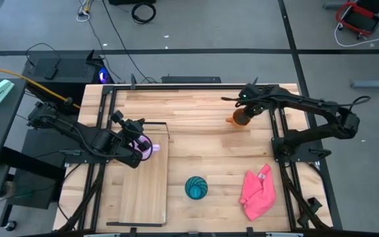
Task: Stack small to large cups/mugs on shelf
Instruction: Put the orange mug on the shelf
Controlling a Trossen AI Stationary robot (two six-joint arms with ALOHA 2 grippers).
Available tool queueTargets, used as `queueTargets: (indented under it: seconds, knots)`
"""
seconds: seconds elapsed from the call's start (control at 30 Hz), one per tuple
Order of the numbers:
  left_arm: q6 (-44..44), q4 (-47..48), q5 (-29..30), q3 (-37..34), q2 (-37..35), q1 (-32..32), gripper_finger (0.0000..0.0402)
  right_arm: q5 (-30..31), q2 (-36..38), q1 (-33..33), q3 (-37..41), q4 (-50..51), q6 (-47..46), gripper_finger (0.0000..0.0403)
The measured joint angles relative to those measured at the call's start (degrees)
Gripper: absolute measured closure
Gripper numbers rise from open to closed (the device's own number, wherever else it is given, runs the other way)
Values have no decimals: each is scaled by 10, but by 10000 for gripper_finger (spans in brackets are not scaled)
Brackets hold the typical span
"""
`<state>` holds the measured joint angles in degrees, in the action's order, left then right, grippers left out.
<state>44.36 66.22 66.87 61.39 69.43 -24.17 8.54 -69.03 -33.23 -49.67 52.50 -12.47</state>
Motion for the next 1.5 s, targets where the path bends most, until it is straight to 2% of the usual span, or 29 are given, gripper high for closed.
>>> queueTargets:
  seconds: [0.4,0.63,0.8,1.03,1.27,1.5]
  knots:
    - [0,0,0,0,0,0,384,-6,-16,82,-141,17,78,387]
    - [0,0,0,0,0,0,375,-23,-106,108,-227,44,129,387]
    - [-1,1,0,0,0,0,382,-66,-193,137,-264,43,158,387]
    - [-1,1,0,0,0,0,386,-67,-292,197,-319,39,199,387]
    - [0,0,0,0,0,0,377,-73,-352,251,-357,23,244,387]
    - [0,0,0,0,0,0,387,-92,-387,268,-382,8,262,387]
